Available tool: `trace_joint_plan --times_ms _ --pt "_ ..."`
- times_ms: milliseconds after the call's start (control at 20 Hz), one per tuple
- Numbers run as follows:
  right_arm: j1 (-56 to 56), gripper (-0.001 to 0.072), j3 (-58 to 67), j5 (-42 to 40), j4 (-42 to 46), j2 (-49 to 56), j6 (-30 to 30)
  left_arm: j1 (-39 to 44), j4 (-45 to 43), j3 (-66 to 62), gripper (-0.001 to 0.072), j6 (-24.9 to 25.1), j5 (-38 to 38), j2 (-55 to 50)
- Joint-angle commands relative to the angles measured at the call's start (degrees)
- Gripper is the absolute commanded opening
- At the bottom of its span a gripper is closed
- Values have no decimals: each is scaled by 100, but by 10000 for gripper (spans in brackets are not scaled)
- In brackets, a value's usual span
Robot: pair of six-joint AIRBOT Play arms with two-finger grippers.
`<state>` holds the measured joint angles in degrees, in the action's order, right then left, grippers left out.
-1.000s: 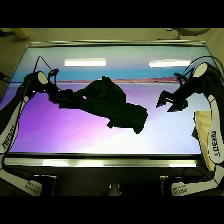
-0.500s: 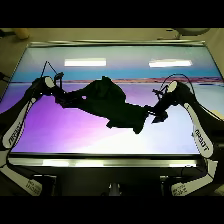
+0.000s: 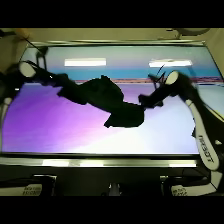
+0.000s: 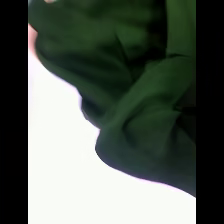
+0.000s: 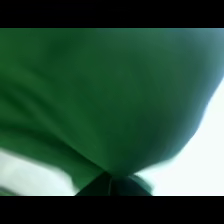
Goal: Fold the shirts.
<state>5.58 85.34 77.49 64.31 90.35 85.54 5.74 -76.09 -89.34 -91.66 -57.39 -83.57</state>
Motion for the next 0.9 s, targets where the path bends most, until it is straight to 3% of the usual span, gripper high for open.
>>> trace_joint_plan --times_ms 0,250,400,600,750,850 --pt "-284 23 1471 -153 577 -1353 -289 4 -175 -492 20 330 621 1794" --pt "-334 23 2256 -1554 957 -3731 -120 7 -37 -885 20 190 1700 4065" --pt "-334 24 2256 -1587 994 -4358 216 4 201 -885 20 146 1738 4586" --pt "-334 24 2256 -1016 1316 -4336 586 4 -286 -881 19 168 1668 4402" --pt "-334 24 2208 490 1718 -3639 857 0 -1054 -861 20 168 1473 3644" --pt "-334 24 1963 1316 1740 -2964 957 0 -1115 -861 20 170 1482 2850"
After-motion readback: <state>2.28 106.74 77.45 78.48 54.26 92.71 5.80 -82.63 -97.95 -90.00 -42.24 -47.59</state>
